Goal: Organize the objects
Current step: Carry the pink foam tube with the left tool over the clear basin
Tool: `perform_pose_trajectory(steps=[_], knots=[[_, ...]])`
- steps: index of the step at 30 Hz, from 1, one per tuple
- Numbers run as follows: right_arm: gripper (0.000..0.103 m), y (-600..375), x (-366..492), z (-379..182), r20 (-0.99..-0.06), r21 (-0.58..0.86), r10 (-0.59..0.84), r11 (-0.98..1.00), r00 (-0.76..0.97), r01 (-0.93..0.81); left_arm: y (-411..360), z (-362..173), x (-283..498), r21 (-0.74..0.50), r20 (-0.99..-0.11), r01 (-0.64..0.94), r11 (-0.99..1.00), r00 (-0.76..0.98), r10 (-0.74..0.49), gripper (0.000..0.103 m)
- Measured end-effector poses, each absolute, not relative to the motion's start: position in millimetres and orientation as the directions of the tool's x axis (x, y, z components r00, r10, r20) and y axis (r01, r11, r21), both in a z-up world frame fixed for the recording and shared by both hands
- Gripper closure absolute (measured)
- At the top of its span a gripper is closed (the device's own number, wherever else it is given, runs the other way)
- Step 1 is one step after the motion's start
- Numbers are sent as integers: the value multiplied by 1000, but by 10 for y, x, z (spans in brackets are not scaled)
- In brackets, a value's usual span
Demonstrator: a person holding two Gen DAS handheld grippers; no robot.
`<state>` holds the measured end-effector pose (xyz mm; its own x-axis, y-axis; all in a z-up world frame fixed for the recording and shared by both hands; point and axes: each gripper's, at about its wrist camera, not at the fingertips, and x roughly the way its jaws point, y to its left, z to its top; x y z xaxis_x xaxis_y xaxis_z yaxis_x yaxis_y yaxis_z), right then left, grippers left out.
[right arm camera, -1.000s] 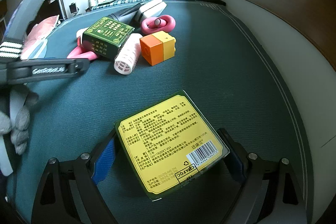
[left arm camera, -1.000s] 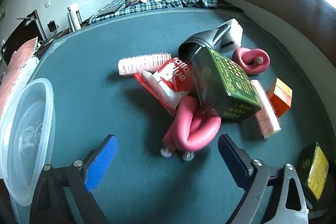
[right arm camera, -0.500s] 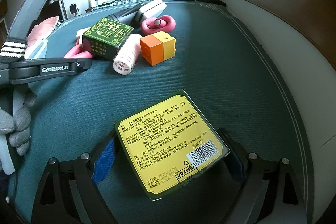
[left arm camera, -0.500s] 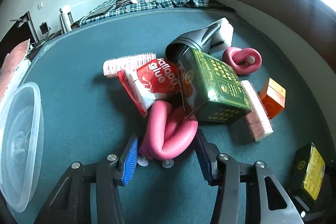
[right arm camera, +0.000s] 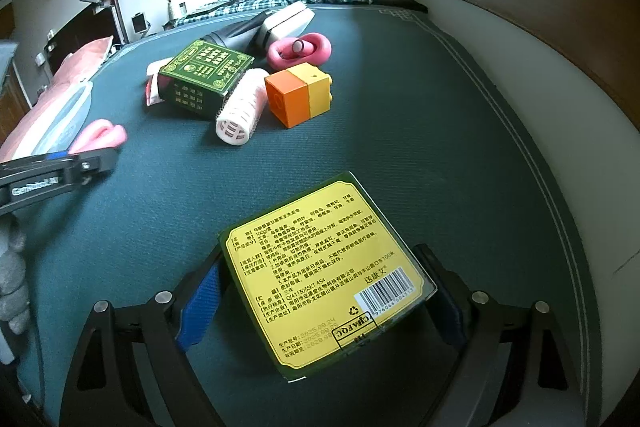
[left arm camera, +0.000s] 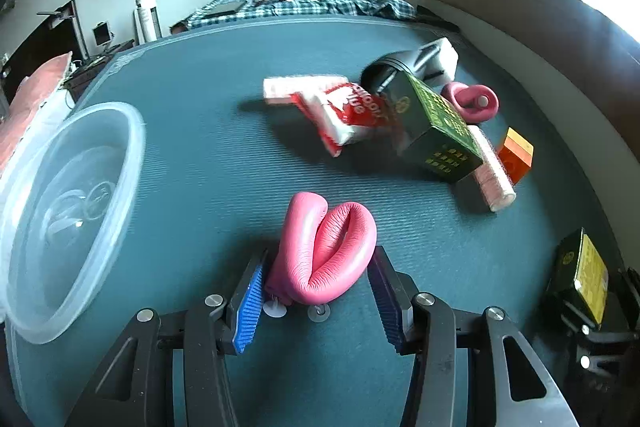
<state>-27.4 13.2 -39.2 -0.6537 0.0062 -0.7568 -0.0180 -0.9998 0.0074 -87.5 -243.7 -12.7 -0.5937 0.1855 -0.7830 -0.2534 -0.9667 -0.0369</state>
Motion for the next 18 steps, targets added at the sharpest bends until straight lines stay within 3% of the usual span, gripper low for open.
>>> perform_pose_trajectory(steps=[9,18], knots=[[14,46,-219,-368,-752,-5,15,-1000,-659,-17,-2789,-30,-775,-46,-758,-199,-979,-631,164,50],[14,-292,-264,-283,-742,41,-63,-998,-667,49,-3254,214,-707,-56,-704,-129,-990,-699,130,50]])
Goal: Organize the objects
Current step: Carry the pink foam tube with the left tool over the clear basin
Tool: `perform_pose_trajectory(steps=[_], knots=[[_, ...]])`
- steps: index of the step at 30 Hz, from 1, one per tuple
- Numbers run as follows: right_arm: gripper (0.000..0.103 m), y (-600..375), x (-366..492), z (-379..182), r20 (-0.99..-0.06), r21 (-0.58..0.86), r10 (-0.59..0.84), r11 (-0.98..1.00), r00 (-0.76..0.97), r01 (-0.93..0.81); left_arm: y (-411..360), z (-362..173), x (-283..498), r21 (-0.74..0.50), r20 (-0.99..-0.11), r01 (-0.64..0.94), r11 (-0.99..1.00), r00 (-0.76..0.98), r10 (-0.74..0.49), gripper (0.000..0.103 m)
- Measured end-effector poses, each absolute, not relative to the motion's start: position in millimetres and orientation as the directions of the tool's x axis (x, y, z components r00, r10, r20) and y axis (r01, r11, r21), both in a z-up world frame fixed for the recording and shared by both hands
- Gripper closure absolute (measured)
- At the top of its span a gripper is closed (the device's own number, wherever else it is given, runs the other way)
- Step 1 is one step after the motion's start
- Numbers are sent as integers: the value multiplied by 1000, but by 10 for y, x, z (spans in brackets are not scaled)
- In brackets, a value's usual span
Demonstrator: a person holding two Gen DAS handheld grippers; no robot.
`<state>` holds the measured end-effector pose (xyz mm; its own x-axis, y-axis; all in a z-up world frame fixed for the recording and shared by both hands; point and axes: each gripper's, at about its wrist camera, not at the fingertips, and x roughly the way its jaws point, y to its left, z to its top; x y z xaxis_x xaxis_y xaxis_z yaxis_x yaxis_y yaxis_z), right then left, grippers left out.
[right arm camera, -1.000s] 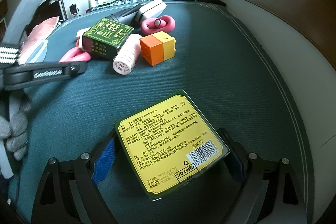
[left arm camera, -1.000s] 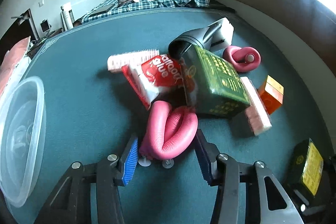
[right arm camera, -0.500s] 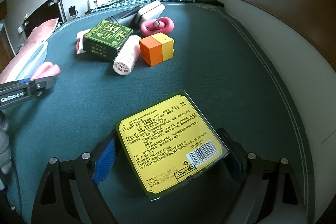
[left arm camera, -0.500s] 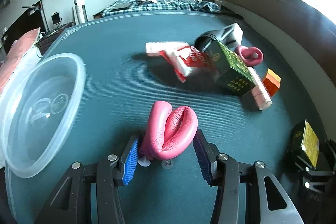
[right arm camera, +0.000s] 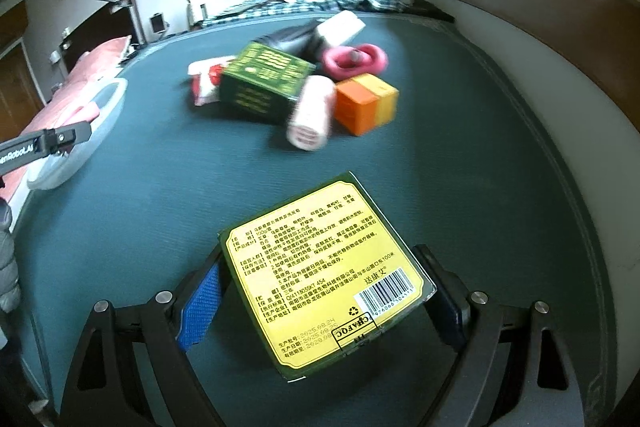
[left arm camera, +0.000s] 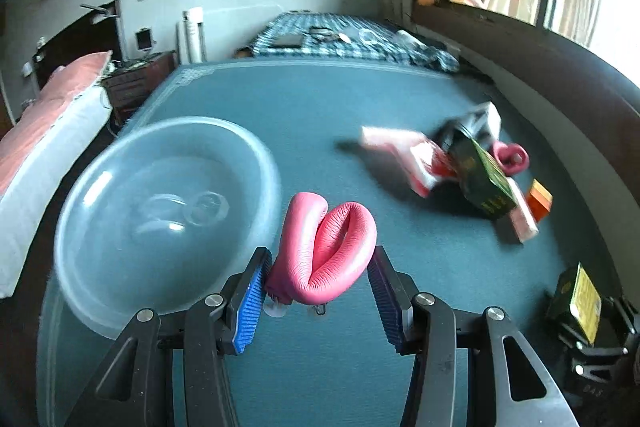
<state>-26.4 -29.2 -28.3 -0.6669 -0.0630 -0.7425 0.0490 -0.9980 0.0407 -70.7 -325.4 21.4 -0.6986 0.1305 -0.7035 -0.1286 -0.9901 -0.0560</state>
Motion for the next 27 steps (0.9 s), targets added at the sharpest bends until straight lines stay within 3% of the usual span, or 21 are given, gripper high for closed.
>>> perform_pose_trajectory(steps=[12,27], knots=[[14,-937,-456,-175,-729,65,-150,-986,-668,150,-4116,174,-876,-43,-704,33,-999,-710,6,50],[14,-1827,-751,35,-687,67,-263,-951,-678,302,-4724,22,-998,-71,-724,113,-991,-689,-27,50]])
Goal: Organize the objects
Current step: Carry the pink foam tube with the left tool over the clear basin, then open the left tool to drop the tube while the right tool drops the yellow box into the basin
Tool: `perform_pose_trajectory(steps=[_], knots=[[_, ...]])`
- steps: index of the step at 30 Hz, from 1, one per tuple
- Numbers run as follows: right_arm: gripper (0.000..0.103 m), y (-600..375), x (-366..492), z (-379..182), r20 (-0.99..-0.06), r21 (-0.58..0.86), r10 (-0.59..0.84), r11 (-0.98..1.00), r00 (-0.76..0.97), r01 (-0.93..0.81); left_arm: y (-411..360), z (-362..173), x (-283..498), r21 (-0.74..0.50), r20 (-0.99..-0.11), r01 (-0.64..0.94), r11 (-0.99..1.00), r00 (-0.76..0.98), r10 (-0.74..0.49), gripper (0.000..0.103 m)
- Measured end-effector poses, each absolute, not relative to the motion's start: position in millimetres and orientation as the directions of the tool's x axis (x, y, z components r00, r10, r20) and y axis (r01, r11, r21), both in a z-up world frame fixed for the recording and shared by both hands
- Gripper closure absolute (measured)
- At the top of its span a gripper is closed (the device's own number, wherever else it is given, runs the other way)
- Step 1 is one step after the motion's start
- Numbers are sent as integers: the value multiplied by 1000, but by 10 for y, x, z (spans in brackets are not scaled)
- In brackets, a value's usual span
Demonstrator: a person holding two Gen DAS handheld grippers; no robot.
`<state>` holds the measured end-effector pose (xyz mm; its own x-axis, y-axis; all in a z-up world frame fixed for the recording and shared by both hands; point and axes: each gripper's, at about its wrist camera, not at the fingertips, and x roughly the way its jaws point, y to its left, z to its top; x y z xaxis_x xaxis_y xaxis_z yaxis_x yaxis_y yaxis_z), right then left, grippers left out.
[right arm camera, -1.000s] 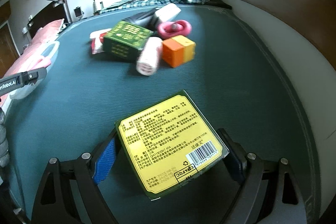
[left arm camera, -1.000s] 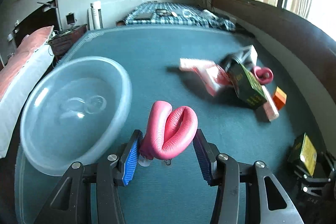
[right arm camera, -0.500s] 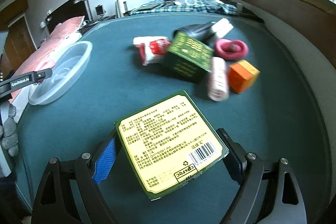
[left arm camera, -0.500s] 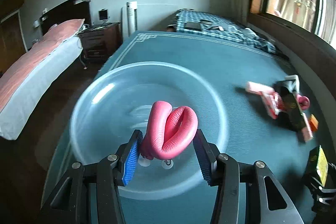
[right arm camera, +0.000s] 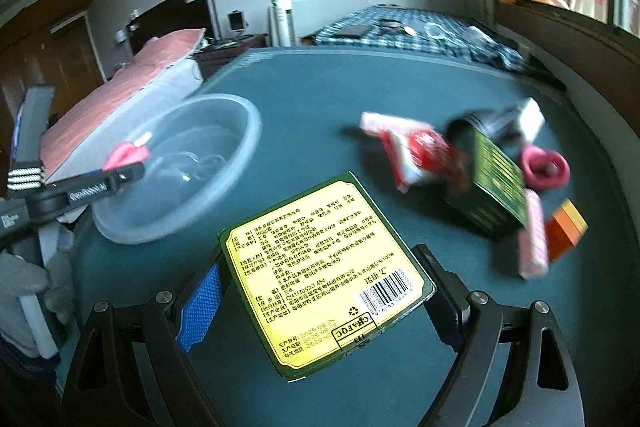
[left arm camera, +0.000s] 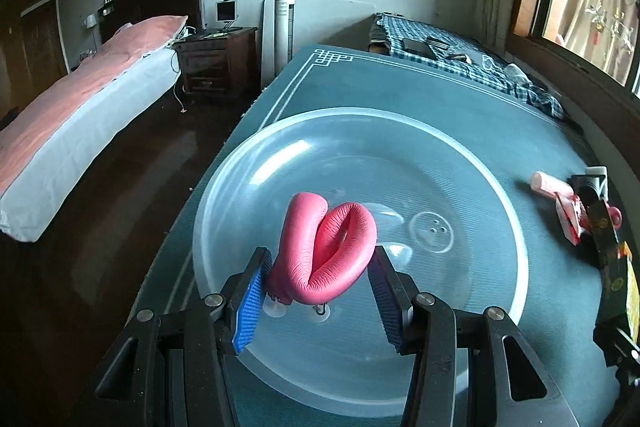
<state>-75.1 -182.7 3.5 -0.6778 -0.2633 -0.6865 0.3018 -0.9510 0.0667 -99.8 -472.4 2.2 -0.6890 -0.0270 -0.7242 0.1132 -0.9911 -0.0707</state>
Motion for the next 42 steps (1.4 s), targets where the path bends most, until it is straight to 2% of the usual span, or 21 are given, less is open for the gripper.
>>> perform_pose_trajectory(steps=[18,21,26,30,35,42], knots=[[14,-2632,-1032,142,-652,56,-358,-902,-668,428,-4869,-23,-1054,-117,-721,105,-988,-693,11,50],[14,-2699,-1068,131,-652,53,-362,-898,-666,437,-4879,-27,-1057,-122,-719,106,-987,-695,14,48],[14,-2756,-1104,103,-657,50,-364,-895,-660,443,-4901,-16,-1046,-149,-710,92,-985,-703,41,39],[14,-2783,-1130,88,-658,44,-361,-895,-661,445,-4926,3,-1033,-172,-695,98,-980,-718,50,39],[14,-2878,-1165,62,-659,14,-358,-885,-662,465,-4982,107,-956,-184,-650,134,-974,-760,19,34],[14,-3056,-1195,6,-661,-17,-369,-863,-653,505,-5070,211,-880,-155,-601,215,-964,-795,-81,33]])
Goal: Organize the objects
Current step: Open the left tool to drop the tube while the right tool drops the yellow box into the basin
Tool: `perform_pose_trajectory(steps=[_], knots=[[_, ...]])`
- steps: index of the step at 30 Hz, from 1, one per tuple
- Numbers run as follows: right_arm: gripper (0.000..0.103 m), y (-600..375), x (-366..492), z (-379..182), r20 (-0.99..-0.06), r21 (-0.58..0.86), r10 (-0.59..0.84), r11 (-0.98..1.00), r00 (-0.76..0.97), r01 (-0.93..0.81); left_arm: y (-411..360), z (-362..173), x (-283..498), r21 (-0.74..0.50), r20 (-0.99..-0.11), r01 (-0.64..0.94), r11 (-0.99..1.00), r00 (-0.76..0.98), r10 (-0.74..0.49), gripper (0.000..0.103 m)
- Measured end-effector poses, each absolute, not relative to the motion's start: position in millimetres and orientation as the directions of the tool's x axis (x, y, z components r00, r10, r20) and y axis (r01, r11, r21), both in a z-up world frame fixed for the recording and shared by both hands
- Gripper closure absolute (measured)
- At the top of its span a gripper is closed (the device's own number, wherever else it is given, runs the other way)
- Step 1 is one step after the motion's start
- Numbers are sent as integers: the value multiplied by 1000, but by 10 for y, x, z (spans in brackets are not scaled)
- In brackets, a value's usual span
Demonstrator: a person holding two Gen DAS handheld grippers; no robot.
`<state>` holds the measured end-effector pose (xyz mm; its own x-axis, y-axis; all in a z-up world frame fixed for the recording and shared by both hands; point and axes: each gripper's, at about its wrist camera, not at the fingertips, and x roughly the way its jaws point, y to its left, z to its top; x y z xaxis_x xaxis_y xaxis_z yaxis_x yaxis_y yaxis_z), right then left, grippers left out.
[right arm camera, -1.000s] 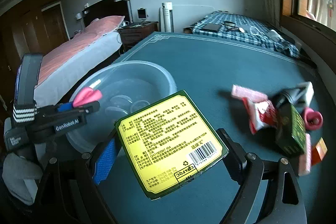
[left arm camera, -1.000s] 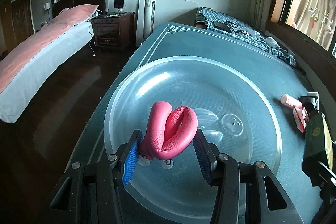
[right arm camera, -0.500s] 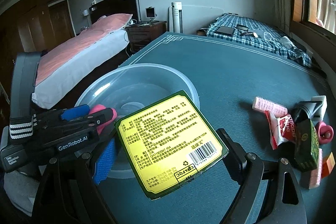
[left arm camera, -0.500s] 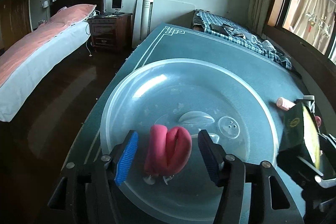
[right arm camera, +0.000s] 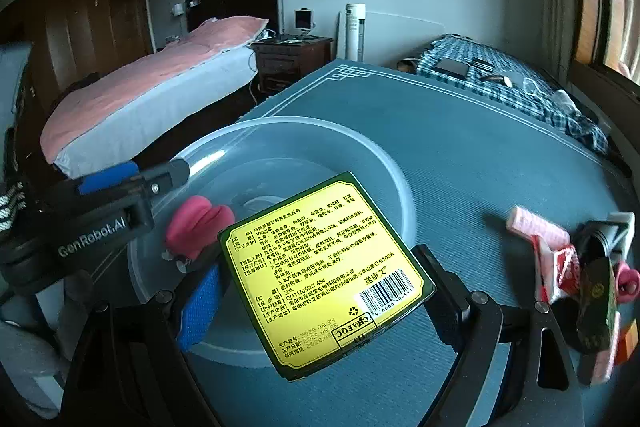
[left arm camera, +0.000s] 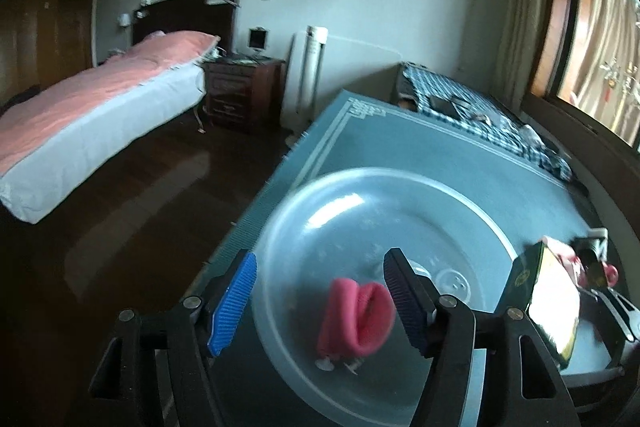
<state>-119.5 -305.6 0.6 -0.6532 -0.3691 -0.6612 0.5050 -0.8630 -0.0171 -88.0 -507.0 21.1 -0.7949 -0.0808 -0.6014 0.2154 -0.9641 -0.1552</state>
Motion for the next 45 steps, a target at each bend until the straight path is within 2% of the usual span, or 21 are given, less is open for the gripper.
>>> perform_pose_trajectory(steps=[6,16,21,23,45], knots=[[14,-3181,-1238,-32,-671,-17,-396,-837,-627,547,-5101,219,-878,-135,-587,254,-958,-799,-129,31],[12,-3249,-1224,-95,-681,78,-496,-781,-538,620,-5157,165,-930,-151,-607,292,-945,-782,-145,26],[11,-3195,-1201,-82,-670,104,-509,-785,-540,611,-5129,154,-939,-143,-609,291,-946,-779,-148,26],[8,-3174,-1188,-74,-664,117,-517,-786,-541,608,-5135,143,-937,-142,-612,291,-946,-777,-147,26],[8,-2796,-879,11,-630,195,-520,-825,-577,531,-5060,161,-891,-117,-614,282,-952,-774,-153,26]])
